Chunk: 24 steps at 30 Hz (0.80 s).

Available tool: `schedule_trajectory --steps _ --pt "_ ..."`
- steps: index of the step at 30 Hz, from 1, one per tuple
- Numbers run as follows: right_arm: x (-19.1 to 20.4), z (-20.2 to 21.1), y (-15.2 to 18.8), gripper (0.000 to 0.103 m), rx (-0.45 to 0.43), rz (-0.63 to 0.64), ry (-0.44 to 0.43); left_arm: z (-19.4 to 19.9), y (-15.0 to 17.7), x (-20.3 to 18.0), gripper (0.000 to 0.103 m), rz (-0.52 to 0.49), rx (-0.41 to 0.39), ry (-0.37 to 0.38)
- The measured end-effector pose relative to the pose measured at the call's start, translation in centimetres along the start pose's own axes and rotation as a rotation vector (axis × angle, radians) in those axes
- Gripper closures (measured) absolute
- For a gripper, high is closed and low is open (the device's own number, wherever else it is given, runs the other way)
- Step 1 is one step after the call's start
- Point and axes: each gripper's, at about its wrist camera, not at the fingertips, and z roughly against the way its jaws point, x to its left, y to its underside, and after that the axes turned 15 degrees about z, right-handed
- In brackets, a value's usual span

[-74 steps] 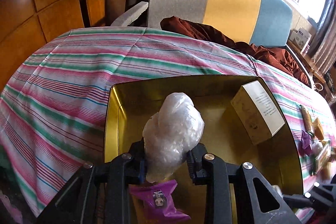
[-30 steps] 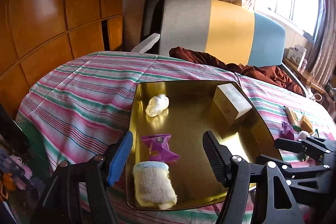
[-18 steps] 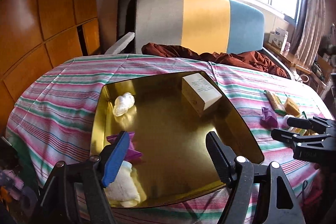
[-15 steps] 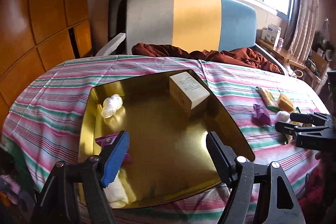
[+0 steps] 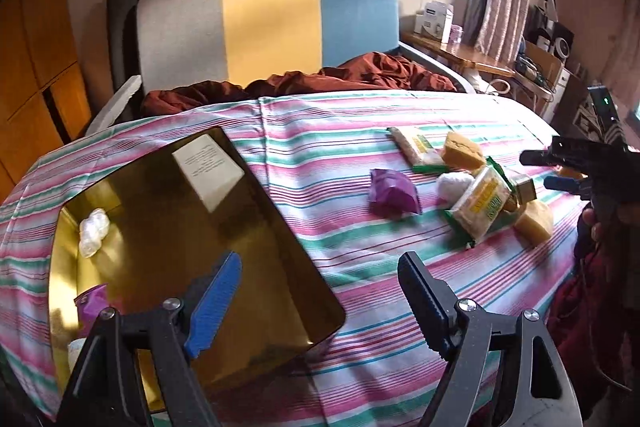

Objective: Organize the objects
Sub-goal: 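Move both grippers back toward the remaining items, then grasp the WEIDAN biscuit packet with the left gripper while the right grasps the green-white box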

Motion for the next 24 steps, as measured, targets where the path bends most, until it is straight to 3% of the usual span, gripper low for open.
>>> schedule_trajectory --steps 6,17,24 --pt "-0.7 0.8 0.0 0.019 -0.065 -0.044 -0.028 -2.9 0.3 -5.4 0.022 -0.143 0.040 0.067" --pt "-1.1 0.5 0.1 0.019 -0.071 -0.076 -0.083 -9.1 0.5 -13.0 0.021 -0.336 0.131 0.168" --pt "-1.8 0.3 0.1 0.019 -0.071 -0.109 -0.107 -11.7 0.6 -16.3 0.014 -0.438 0.143 0.180"
